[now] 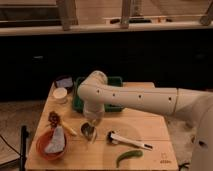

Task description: Place fork in metal cup

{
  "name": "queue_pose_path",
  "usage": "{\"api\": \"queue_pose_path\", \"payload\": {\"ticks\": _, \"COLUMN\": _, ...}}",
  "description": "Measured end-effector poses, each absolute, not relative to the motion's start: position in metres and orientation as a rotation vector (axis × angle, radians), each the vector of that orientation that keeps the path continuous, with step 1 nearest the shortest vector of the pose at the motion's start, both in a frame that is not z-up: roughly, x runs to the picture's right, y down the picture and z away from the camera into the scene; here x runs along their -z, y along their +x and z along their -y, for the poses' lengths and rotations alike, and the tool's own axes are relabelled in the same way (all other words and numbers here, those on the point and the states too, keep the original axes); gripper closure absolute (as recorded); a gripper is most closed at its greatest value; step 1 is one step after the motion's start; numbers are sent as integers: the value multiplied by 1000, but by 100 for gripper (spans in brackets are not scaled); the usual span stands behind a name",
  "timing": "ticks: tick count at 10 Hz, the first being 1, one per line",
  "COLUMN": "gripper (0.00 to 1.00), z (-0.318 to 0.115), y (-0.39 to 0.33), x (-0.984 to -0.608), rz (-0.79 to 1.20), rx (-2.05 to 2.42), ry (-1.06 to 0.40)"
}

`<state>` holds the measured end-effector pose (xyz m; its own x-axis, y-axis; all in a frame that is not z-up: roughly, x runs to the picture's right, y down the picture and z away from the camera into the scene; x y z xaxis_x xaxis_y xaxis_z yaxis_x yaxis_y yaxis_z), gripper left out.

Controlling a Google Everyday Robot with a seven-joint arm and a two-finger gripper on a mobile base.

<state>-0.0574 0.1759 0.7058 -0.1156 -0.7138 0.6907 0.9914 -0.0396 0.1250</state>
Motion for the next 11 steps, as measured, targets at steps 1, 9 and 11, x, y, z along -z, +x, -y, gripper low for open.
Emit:
{"api": "queue_pose_path", "payload": {"ticks": 1, "gripper": 100, "z": -178, "y": -61, "x": -706, "rz": 700, "rx": 1578, "ry": -531}}
{"api": "queue_pose_path", "payload": {"ticks": 9, "gripper": 100, "z": -183, "y": -87, "x": -712, "rz": 750, "rx": 1629, "ry": -537}}
{"api": "queue_pose_path", "payload": {"ticks": 11, "gripper": 99, "z": -182, "y": -89, "x": -716, "rz": 754, "rx": 1627, "ry": -540}}
